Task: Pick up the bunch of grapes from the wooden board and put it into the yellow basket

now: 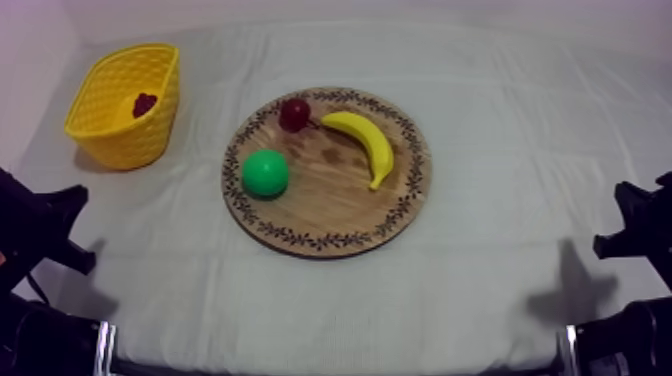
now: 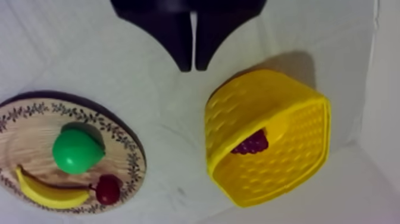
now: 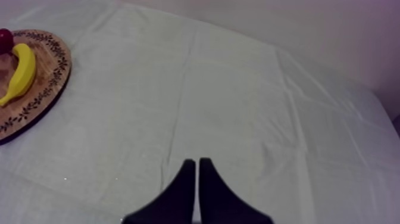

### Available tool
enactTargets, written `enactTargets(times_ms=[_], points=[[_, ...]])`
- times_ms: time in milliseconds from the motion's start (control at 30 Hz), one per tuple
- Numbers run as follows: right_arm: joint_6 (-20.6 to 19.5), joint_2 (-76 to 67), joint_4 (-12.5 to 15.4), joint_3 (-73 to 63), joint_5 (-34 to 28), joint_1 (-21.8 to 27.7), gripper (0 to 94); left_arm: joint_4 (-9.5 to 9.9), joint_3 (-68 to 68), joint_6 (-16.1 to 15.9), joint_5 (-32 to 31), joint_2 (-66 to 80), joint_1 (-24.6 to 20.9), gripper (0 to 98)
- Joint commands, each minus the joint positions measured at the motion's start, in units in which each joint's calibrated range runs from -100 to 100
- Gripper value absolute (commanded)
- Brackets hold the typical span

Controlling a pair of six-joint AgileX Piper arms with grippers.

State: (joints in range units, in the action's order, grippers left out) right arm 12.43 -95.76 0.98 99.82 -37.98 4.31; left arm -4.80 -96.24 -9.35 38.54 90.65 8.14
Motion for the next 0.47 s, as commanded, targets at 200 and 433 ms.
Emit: enactTargets(times_ms=[200, 433], points=[[0.0, 0.0, 0.0, 0.0, 0.0, 0.0, 0.3, 6.34, -1.7, 17.7, -1.1, 6.4, -0.6, 0.0], [0.0, 0.0, 0.0, 0.0, 0.0, 0.0, 0.3, 6.92, -3.4, 19.2, -6.2, 9.1, -1.6, 0.1]])
